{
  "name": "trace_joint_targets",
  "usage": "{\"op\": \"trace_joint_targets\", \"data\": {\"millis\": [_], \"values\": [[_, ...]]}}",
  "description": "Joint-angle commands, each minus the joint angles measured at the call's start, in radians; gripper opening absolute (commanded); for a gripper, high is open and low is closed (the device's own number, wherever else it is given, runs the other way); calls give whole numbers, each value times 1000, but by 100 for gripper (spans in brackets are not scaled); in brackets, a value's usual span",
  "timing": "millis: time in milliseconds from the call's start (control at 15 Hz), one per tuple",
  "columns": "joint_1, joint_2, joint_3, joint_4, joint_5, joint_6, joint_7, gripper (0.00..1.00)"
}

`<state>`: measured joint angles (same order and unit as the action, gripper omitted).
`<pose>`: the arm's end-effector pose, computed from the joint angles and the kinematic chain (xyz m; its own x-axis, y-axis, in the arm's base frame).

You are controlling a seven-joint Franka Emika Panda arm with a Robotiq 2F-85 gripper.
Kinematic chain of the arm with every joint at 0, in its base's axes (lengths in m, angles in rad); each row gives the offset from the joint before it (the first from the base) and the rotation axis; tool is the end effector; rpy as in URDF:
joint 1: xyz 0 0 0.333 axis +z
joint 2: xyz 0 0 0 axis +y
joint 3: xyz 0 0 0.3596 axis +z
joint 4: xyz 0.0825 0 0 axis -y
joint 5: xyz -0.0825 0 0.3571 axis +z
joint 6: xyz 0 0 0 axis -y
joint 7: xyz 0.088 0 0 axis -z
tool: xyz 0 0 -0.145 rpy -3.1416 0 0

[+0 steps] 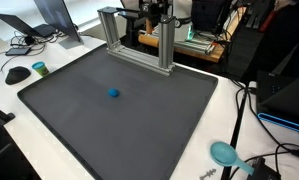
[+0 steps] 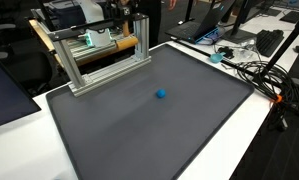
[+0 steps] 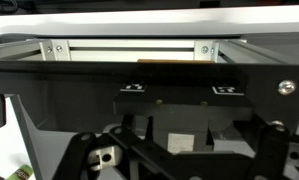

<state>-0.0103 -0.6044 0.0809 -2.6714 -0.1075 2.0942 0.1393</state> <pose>0.3089 0.0134 0.4360 0.9988 -0.0270 0.0399 -0.0322 -0.9902 0.1356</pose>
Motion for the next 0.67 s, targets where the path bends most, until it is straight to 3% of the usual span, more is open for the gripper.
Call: {"op": "trace_joint_targets", "data": {"millis": [0,267,333,467,600], "values": [[1,-10,-21,-22,6,36,-19,100],[1,-9,-37,-22,10,44,-35,100],[2,-8,-40,-22,12,46,-38,93],[5,-5,-46,-23,19,43,-45,66],[7,-5,-49,-21,27,35,-51,51]]}}
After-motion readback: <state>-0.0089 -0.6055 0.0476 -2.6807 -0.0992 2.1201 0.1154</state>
